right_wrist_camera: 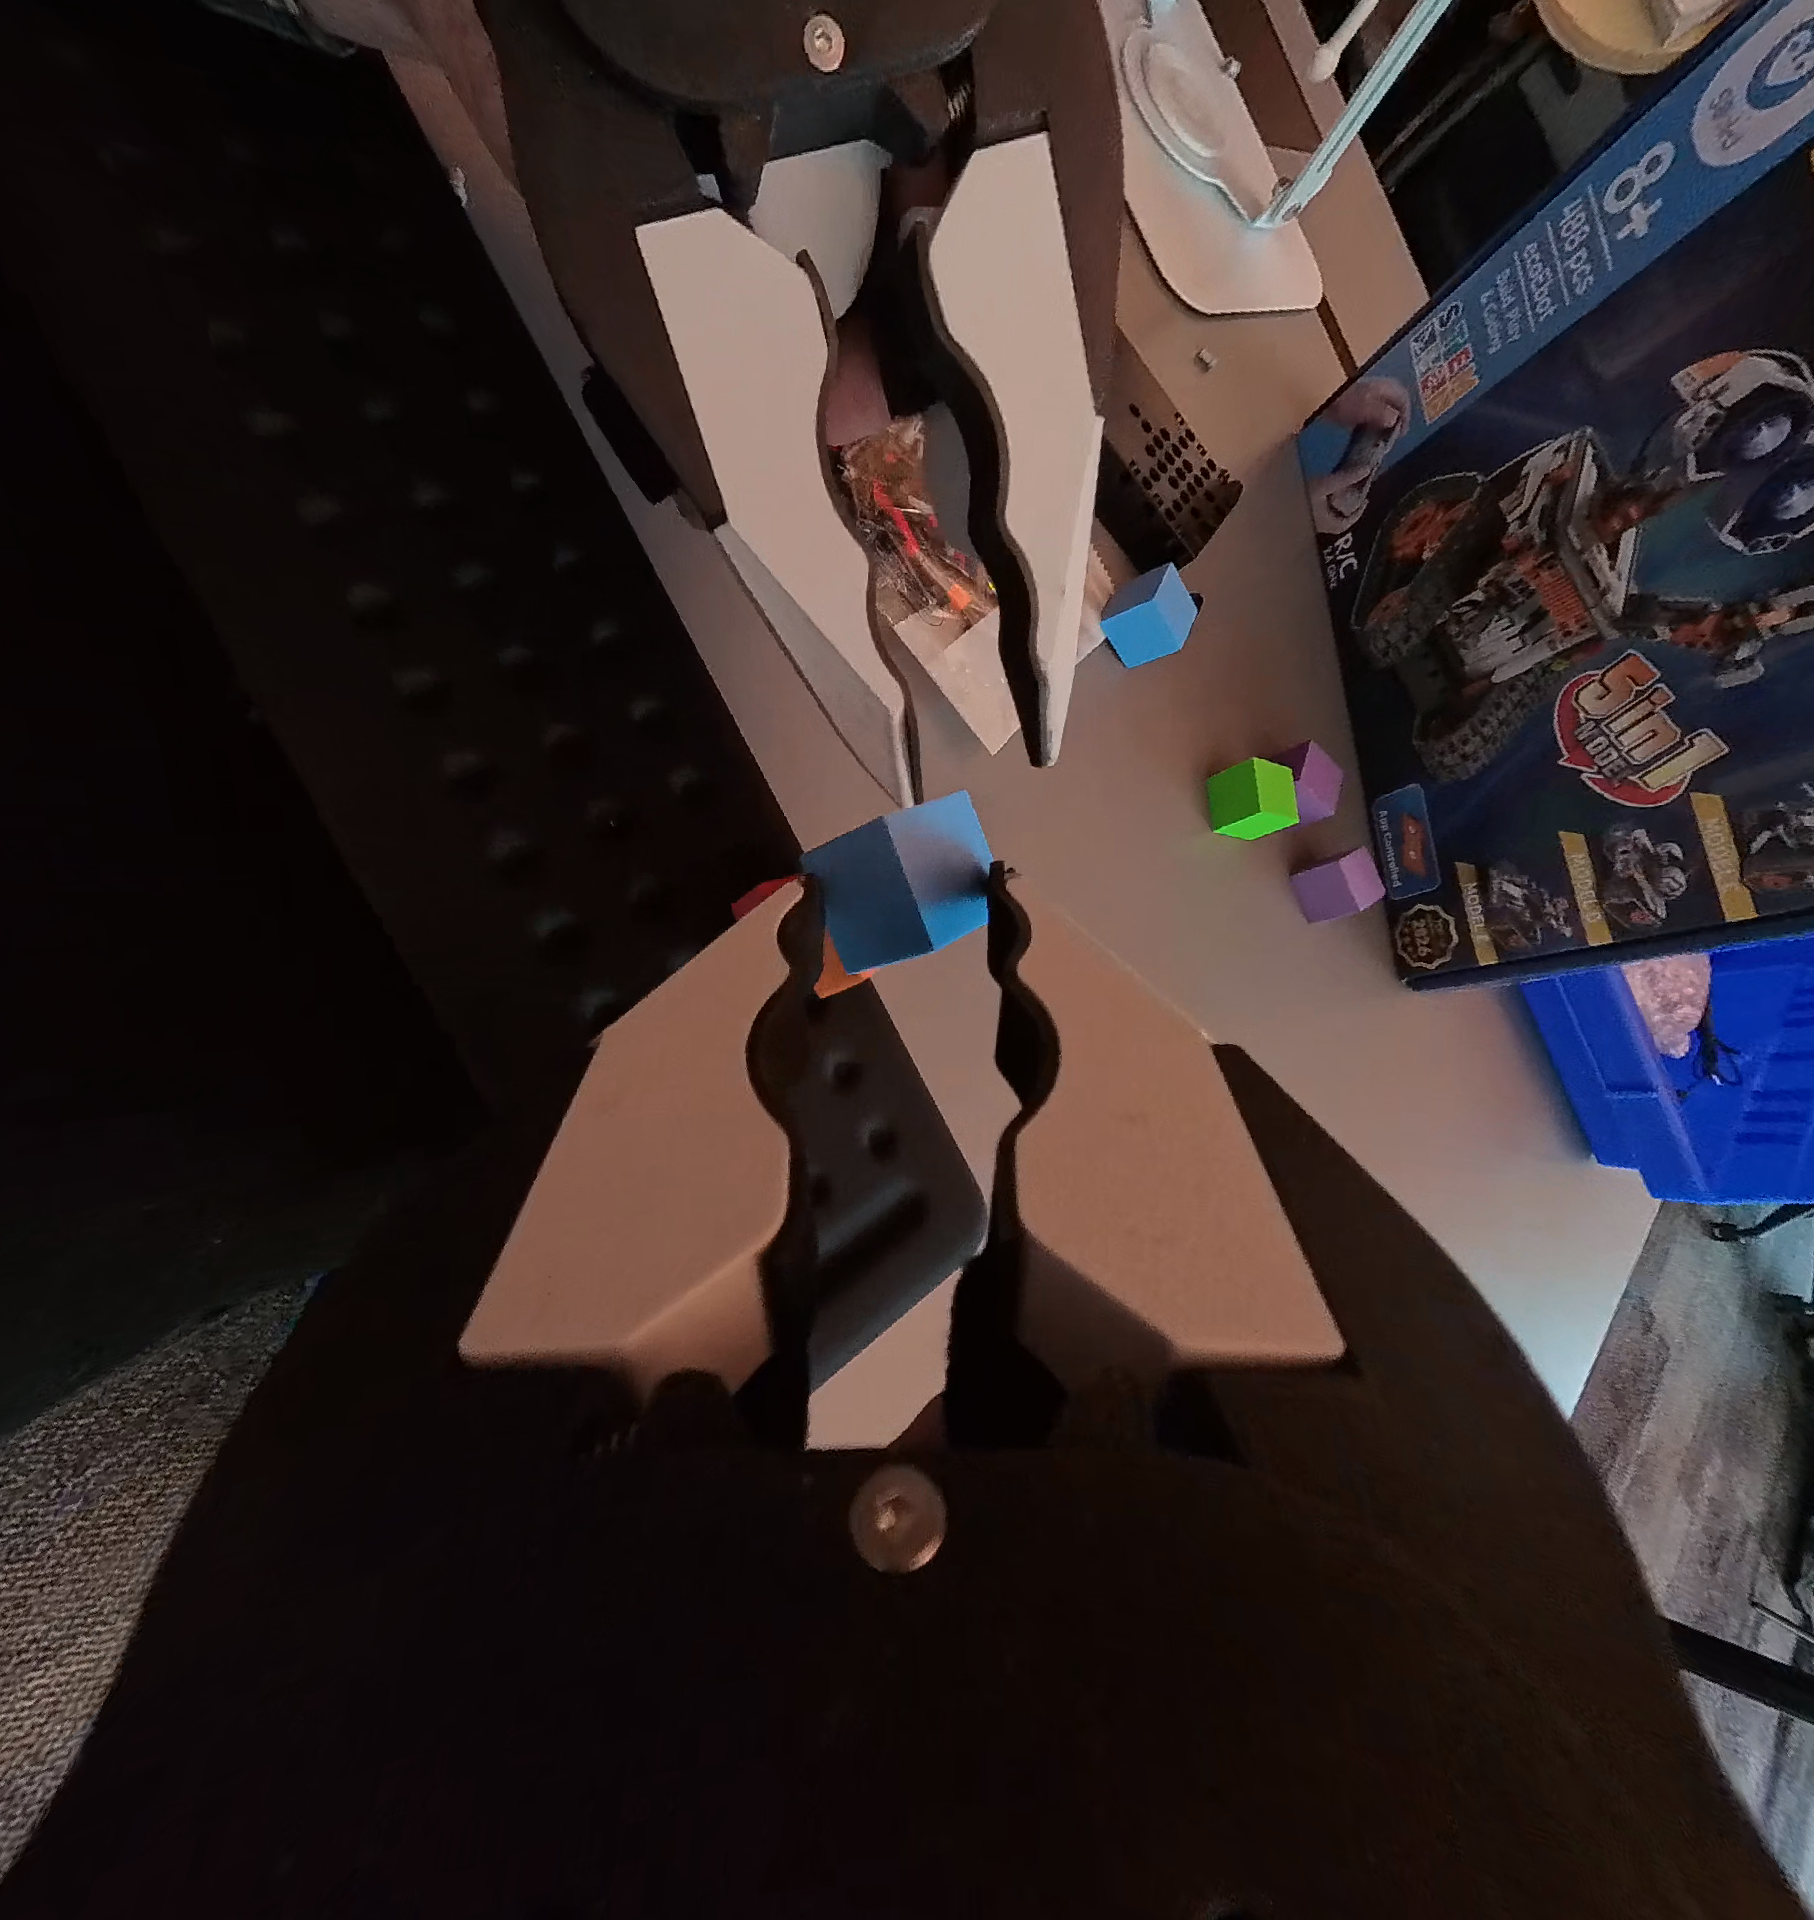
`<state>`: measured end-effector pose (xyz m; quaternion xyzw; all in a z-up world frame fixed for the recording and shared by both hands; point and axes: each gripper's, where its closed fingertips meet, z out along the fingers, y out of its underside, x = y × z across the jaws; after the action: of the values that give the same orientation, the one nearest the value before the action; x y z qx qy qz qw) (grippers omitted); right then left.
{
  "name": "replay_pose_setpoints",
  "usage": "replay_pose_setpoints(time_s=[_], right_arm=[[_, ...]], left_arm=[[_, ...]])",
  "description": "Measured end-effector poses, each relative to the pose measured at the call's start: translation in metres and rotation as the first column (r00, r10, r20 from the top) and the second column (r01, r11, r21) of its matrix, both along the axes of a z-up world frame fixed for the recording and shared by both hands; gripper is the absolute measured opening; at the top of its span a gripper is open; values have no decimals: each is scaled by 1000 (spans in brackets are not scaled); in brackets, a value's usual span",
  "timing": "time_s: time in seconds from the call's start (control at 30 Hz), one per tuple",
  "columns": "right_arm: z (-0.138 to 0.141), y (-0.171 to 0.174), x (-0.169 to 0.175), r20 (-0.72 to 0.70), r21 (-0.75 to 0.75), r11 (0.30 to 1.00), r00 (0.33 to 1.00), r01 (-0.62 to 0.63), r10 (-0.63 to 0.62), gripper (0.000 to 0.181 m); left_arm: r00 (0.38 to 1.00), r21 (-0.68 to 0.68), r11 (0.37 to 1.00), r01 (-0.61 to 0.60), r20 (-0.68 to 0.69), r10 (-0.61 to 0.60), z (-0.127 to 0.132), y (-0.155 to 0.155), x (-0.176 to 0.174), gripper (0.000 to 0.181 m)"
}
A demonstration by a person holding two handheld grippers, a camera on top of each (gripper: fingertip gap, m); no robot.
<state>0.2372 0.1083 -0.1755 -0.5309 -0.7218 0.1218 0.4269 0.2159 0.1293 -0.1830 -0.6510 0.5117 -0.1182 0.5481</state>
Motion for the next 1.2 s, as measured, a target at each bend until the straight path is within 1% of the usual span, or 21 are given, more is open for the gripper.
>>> replay_pose_setpoints(time_s=[0.2,0.43,0.57,0.67,0.83,0.93,1.2], right_arm=[[-7,3,-2,26,81,997,999,18,-20,31],[-8,1,1,24,79,997,999,21,-23,36],[0,-1,4,-5,40,999,1000,23,-22,37],[1,2,9,-16,19,999,999,39,-38,36],[-5,5,10,-27,-11,998,998,56,-56,33],[-8,6,8,-29,-16,998,998,60,-61,30],[-10,7,4,-46,-7,997,996,73,-73,28]], left_arm=[[1000,-1,1000,1,-2,-1,-1,0,0,27],[1000,-1,1000,0,-14,0,-3,0,0,27],[1000,-19,1000,4,-13,-5,-5,0,0,26],[999,-99,995,34,-10,-35,-15,-4,2,26],[995,-202,977,69,-51,-80,-37,-11,4,26],[994,-229,970,82,-58,-97,-43,-14,6,25],[990,-224,971,86,-89,-109,-50,-15,10,19]])
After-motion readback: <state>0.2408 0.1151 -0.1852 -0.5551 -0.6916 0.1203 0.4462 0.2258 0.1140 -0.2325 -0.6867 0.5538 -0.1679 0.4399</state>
